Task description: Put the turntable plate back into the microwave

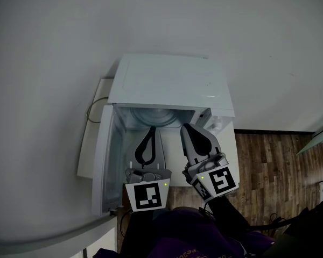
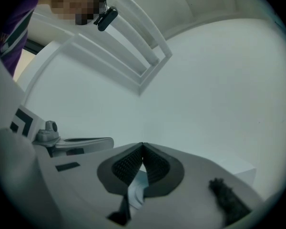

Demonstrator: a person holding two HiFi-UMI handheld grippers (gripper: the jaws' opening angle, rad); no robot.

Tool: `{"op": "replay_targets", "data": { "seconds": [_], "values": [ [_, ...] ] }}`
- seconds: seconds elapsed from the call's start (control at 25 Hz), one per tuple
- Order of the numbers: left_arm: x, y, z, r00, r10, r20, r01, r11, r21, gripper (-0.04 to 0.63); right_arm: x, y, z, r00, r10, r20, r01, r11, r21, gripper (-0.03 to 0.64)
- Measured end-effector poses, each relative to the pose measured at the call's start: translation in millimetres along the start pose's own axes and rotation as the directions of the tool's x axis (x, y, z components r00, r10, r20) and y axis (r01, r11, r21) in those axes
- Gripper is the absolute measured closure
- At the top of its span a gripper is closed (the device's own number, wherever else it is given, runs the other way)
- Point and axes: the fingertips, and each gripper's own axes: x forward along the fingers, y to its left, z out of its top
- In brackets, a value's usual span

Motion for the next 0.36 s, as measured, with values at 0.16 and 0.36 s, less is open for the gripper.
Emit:
{"op": "replay_targets", "data": {
  "seconds": [0.16, 0.36],
  "values": [
    [2.7, -1.7, -1.0, 1.000, -0.003, -0.004, 0.003, 1.000, -0.003, 0.592, 1.0, -3.8, -0.9, 1.000, -0.001, -0.002, 0.001, 1.000, -0.002, 0.606],
    [4.2, -3.5, -1.5, 1.000, -0.006, -0.008, 0.006, 1.000, -0.005, 0.592, 1.7, -4.9, 0.2, 1.000, -0.005, 0.004, 0.005, 1.000, 0.003, 0.606]
  ]
}}
